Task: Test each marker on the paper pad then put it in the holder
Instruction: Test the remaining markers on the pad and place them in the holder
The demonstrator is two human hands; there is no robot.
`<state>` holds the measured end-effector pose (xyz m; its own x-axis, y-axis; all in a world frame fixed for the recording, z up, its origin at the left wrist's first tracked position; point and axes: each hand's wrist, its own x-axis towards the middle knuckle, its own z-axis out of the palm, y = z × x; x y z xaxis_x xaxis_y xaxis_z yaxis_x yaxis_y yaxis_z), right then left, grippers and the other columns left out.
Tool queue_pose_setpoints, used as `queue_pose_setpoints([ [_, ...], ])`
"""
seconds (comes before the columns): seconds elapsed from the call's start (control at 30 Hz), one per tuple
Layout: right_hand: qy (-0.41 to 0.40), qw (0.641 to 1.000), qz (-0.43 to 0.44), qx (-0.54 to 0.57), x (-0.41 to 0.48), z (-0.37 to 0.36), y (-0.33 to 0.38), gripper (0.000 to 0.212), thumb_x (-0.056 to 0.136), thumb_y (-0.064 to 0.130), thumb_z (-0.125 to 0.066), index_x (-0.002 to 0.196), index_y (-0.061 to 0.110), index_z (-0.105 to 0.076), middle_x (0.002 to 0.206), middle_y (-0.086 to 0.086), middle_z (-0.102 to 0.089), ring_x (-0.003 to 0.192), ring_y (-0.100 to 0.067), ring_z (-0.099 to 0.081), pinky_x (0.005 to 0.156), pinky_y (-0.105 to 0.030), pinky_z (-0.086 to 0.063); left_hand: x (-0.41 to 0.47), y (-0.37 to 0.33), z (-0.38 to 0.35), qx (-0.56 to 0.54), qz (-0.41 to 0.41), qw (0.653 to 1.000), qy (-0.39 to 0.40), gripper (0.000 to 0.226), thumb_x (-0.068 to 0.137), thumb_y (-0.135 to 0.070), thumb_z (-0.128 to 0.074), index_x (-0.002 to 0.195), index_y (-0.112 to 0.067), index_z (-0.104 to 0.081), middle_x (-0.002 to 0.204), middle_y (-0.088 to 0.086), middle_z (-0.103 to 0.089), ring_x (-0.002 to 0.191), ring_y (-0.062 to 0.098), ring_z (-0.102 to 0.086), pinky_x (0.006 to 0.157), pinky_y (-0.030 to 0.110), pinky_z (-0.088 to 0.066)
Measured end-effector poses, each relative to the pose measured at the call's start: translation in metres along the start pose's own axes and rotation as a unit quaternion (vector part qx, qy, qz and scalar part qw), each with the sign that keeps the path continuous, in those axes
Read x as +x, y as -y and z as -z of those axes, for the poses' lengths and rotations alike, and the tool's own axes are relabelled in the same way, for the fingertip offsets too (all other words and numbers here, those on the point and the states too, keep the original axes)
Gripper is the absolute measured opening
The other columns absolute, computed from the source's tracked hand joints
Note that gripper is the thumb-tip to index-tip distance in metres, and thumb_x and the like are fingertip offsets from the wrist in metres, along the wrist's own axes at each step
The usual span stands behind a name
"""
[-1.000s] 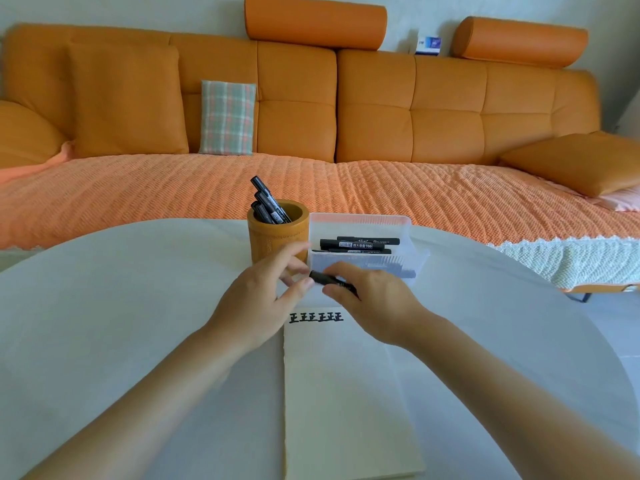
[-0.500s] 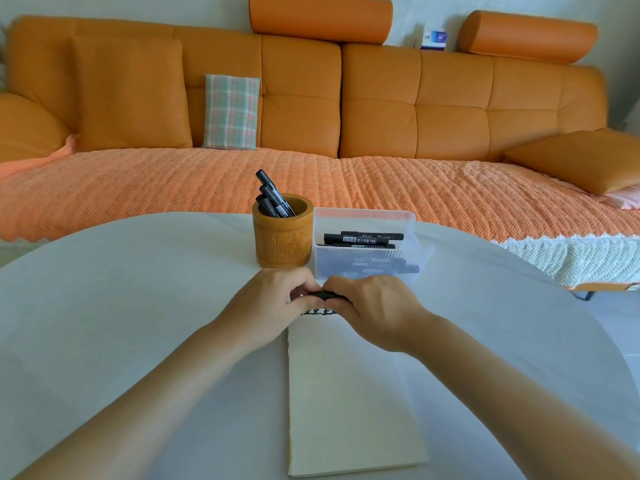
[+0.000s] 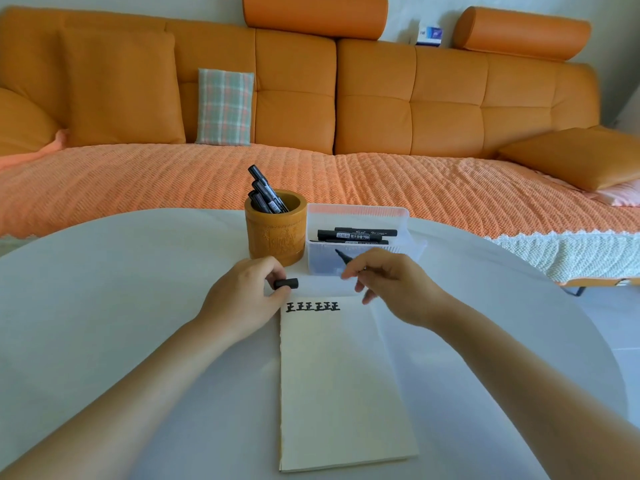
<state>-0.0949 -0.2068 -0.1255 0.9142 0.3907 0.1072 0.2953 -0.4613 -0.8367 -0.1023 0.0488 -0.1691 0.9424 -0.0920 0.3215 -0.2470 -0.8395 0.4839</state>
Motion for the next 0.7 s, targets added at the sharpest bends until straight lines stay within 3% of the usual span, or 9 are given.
queue_pose_setpoints([
  [0.1, 0.011, 0.992, -0.019, 0.125, -0.004, 0.006, -0.002, 0.051, 0.094, -0.018, -0.034, 0.12, 0.012, -0.068, 0.105, -0.006, -0.063, 0.09, -0.014, -0.064, 0.084, -0.024, -0.053, 0.001, 0.004, -0.004, 0.01, 0.021, 1.0, 0.013, 0.012, 0.089, -0.036, -0.064, 0.101, -0.037, -0.062, 0.094, -0.012, -0.06, 0.083, 0.007, -0.053, 0.063, 0.024, -0.043],
  [0.2, 0.03, 0.995, 0.011, 0.09, -0.008, 0.006, -0.006, 0.051, 0.091, -0.018, -0.048, 0.127, 0.014, -0.063, 0.099, -0.005, -0.059, 0.086, -0.011, -0.061, 0.085, -0.024, -0.05, 0.002, 0.009, -0.009, 0.032, 0.011, 0.999, 0.022, 0.021, 0.093, -0.034, -0.059, 0.112, -0.033, -0.069, 0.105, -0.011, -0.065, 0.095, 0.012, -0.05, 0.077, 0.031, -0.047],
  [0.27, 0.021, 0.995, 0.011, 0.101, -0.011, 0.001, -0.009, 0.031, 0.09, -0.001, -0.066, 0.116, 0.016, -0.067, 0.087, -0.001, -0.055, 0.078, -0.011, -0.055, 0.077, -0.025, -0.049, 0.002, 0.012, -0.01, 0.035, 0.013, 0.999, 0.025, 0.022, 0.096, -0.035, -0.056, 0.113, -0.032, -0.07, 0.107, -0.011, -0.064, 0.098, 0.013, -0.048, 0.08, 0.032, -0.046],
  [0.33, -0.024, 0.989, -0.01, 0.142, -0.011, -0.005, -0.01, 0.008, 0.093, 0.019, -0.065, 0.095, 0.014, -0.07, 0.075, 0.001, -0.057, 0.068, -0.016, -0.054, 0.064, -0.03, -0.042, 0.002, 0.013, -0.01, 0.027, 0.01, 0.999, 0.038, 0.025, 0.099, -0.036, -0.05, 0.113, -0.032, -0.07, 0.109, -0.01, -0.061, 0.102, 0.013, -0.046, 0.084, 0.032, -0.044],
  [0.37, -0.047, 0.987, -0.026, 0.154, -0.01, -0.007, -0.013, 0.016, 0.096, 0.021, -0.06, 0.089, 0.011, -0.07, 0.071, -0.002, -0.057, 0.063, -0.02, -0.054, 0.057, -0.03, -0.036, 0.002, 0.012, -0.01, 0.02, 0.007, 0.999, 0.049, 0.028, 0.1, -0.037, -0.046, 0.114, -0.032, -0.069, 0.11, -0.012, -0.06, 0.104, 0.012, -0.044, 0.088, 0.032, -0.043],
  [0.47, -0.067, 0.981, -0.077, 0.167, -0.008, -0.012, -0.021, 0.017, 0.097, 0.008, -0.054, 0.093, 0.01, -0.071, 0.072, -0.011, -0.064, 0.059, -0.029, -0.06, 0.047, -0.024, -0.032, 0.002, 0.009, -0.009, -0.01, -0.003, 0.996, 0.083, 0.035, 0.096, -0.051, -0.045, 0.119, -0.034, -0.065, 0.114, -0.017, -0.052, 0.113, 0.005, -0.036, 0.1, 0.031, -0.036],
  [0.57, -0.061, 0.977, -0.102, 0.177, -0.009, -0.014, -0.027, 0.008, 0.091, 0.0, -0.063, 0.089, 0.005, -0.069, 0.075, -0.015, -0.069, 0.062, -0.03, -0.062, 0.047, -0.018, -0.041, -0.001, 0.007, -0.008, -0.03, -0.016, 0.989, 0.146, 0.076, 0.071, -0.08, -0.046, 0.131, -0.033, -0.055, 0.128, -0.02, -0.043, 0.123, -0.003, -0.024, 0.104, 0.026, -0.026],
  [0.63, -0.061, 0.977, -0.106, 0.174, -0.008, -0.016, -0.027, 0.008, 0.087, -0.002, -0.068, 0.082, 0.003, -0.065, 0.071, -0.015, -0.067, 0.058, -0.027, -0.059, 0.049, -0.024, -0.044, -0.002, 0.007, -0.009, -0.015, -0.03, 0.984, 0.177, 0.089, 0.062, -0.085, -0.05, 0.136, -0.035, -0.048, 0.136, -0.021, -0.036, 0.127, -0.006, -0.017, 0.105, 0.025, -0.023],
  [0.7, -0.071, 0.983, -0.104, 0.137, -0.005, -0.018, -0.026, 0.014, 0.085, 0.002, -0.071, 0.076, 0.002, -0.061, 0.061, -0.01, -0.062, 0.051, -0.022, -0.054, 0.05, -0.025, -0.043, -0.003, 0.009, -0.011, -0.024, -0.029, 0.982, 0.183, 0.086, 0.066, -0.079, -0.061, 0.138, -0.036, -0.045, 0.139, -0.02, -0.032, 0.13, -0.005, -0.014, 0.107, 0.026, -0.022],
])
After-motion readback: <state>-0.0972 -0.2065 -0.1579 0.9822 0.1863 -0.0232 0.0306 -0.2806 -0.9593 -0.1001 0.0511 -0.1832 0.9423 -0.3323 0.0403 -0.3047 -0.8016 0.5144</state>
